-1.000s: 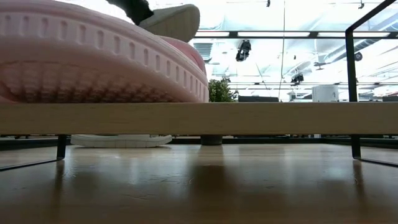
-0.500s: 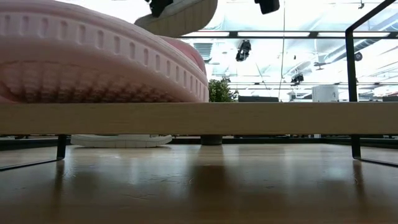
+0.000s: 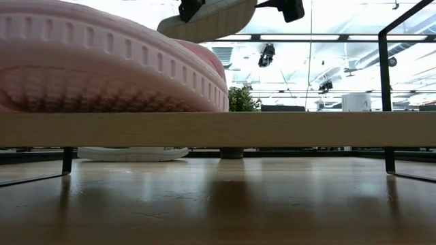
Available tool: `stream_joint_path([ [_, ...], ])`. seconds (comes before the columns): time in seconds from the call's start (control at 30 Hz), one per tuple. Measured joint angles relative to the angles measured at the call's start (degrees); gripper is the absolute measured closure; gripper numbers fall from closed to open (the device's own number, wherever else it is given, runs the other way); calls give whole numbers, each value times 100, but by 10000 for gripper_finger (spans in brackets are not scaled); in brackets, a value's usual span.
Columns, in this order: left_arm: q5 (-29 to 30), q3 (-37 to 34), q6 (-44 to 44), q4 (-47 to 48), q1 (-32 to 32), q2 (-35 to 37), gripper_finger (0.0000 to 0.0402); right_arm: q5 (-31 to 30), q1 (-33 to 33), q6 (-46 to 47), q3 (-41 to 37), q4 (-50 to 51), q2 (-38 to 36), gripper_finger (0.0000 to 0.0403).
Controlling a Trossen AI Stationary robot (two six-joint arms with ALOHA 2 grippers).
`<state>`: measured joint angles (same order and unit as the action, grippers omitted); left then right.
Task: Pick and place slides into the shelf
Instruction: Put the top gray slide on the shelf
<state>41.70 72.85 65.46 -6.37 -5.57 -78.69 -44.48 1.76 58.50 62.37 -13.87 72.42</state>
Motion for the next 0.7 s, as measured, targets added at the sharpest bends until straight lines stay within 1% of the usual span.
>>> stream_joint_path([
  [0.2, 229, 20, 290, -350, 156, -129, 401, 1, -78, 0, 0, 45, 0, 110],
  [0.47, 213, 113, 287, -432, 285, -113, 401, -8, -229, 73, -2, 51, 0, 111],
  [0.6, 231, 145, 291, -656, 331, -137, 401, -8, -254, 111, -2, 53, 0, 111],
  [0.7, 228, 214, 292, -667, 369, -154, 401, -25, -256, 153, 0, 74, 0, 118],
])
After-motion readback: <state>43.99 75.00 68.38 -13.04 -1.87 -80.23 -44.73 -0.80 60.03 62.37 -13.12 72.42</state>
